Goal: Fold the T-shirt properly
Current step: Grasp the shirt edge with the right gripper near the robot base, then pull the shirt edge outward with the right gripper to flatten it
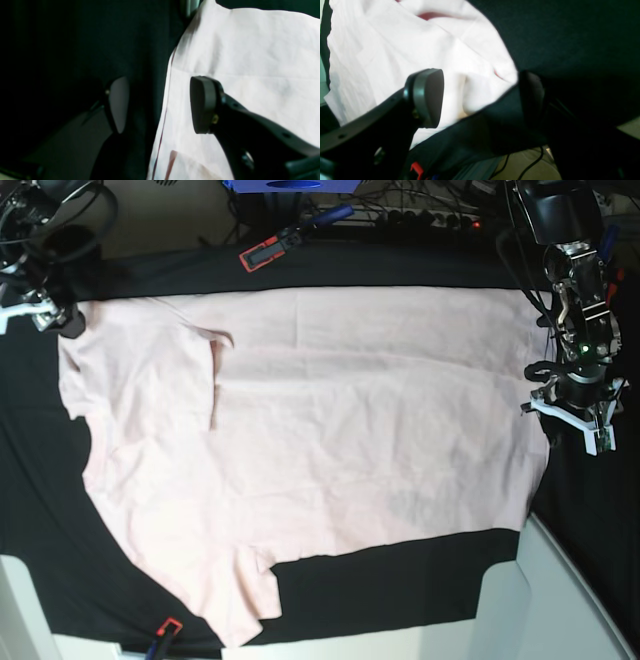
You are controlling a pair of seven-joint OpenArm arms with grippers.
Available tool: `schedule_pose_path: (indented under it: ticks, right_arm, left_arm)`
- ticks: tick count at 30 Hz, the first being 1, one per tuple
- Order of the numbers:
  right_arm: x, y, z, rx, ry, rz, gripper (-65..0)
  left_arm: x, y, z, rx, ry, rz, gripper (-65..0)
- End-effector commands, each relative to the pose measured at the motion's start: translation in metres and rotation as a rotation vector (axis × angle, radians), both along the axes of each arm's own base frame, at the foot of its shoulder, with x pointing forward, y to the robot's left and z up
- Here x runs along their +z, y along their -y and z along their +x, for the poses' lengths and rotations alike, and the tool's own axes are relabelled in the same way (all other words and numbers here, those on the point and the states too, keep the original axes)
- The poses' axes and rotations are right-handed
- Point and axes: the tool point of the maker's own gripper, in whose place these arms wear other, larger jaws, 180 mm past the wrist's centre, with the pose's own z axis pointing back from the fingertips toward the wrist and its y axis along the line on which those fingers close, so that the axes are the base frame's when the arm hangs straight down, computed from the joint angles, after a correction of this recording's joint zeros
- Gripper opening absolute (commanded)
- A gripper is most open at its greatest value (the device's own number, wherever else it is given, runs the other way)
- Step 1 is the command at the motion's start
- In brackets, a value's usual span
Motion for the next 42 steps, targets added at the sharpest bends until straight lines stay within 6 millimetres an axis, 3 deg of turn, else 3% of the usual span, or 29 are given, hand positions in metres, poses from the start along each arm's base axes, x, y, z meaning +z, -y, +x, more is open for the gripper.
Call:
schedule_pose_path:
  ticks: [1,4,10,18,35,39,42]
  right_arm:
    - [0.001,-0.003,0.001,0.019,-0.012,0.007,-21.0]
    - [0.002,-0.006,0.005,0.026,-0.008,0.016,-23.8]
    - [0.001,-0.007,0.005,0.024,-0.008,0.02,-49.8]
    - [0.0,-0.007,0.003,0.024,-0.012,0.021,-64.4]
    - [-0.004,-0.018,-0.009,0.068,-0.077,0.074,-65.0]
    - [-0.005,-0.016,-0.017,0.063,-0.088,0.069,-65.0]
    - [-0.005,-0.002,-0.033,-0.018,-0.096,0.067,-65.0]
  left_arm:
    - [0.019,-0.007,0.009,-0.005,0.054,0.03,-27.0]
    - [0.019,-0.007,0.009,-0.005,0.054,0.03,-27.0]
    - [0.019,-0.007,0.009,-0.005,0.054,0.03,-27.0]
    - [0.015,-0.007,0.004,-0.005,0.041,0.03,-27.0]
    - [0.011,-0.006,0.001,-0.007,0.031,0.028,-27.0]
    - [0.009,-0.006,-0.003,-0.005,0.022,0.028,-27.0]
    - [0.009,-0.006,-0.003,-0.005,0.022,0.028,-27.0]
